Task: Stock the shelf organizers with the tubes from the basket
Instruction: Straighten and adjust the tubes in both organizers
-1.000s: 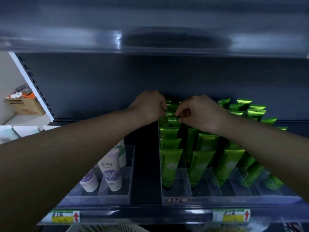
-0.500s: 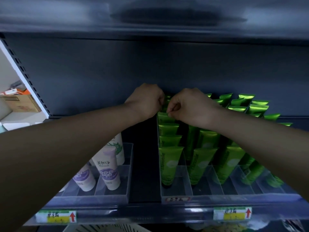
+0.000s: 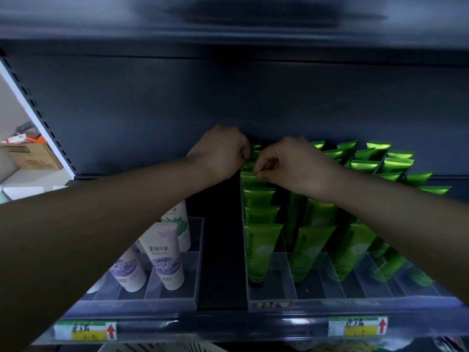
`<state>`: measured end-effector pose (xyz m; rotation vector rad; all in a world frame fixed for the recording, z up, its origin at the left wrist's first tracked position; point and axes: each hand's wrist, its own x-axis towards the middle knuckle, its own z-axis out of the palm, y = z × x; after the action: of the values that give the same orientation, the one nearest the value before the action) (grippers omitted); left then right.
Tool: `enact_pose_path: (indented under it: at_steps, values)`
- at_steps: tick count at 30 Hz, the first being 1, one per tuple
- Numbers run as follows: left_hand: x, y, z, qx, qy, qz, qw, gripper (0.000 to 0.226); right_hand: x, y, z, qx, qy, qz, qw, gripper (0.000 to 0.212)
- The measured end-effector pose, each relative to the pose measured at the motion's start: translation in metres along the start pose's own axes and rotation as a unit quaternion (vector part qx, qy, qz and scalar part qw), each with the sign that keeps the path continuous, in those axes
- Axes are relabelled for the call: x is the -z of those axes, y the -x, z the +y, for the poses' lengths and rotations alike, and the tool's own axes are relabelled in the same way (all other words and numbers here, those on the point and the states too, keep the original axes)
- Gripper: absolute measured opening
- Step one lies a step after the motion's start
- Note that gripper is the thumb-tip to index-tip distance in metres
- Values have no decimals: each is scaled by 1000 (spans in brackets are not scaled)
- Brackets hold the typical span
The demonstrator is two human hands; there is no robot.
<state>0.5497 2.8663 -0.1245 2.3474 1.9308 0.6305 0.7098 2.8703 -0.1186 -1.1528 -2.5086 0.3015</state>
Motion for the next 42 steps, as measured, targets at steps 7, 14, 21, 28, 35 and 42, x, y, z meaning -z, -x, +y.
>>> enact_pose_path:
  at_steps: [7,14,21,28,35,42]
  values:
    - [6,-2,2,27,11,-36,999,19,13,3,5,-2,-13,23,1000,10]
    - [29,-24,-5,78,9,-183,980,32,32,-11,19,-25,6,62,998,7]
    - [16,-41,-7,49,-48,-58,996,36,21,-31,23,-17,72,26,997,20]
    - [4,-52,-13,34,-10,-51,998,29,8,-41,26,-1,127,20,992,18]
    - [0,-56,-15,24,6,-51,998,11,6,-44,28,-8,104,15,994,15]
    - [-4,-57,-16,4,-40,-5,999,9,2,-55,17,-7,66,14,998,16]
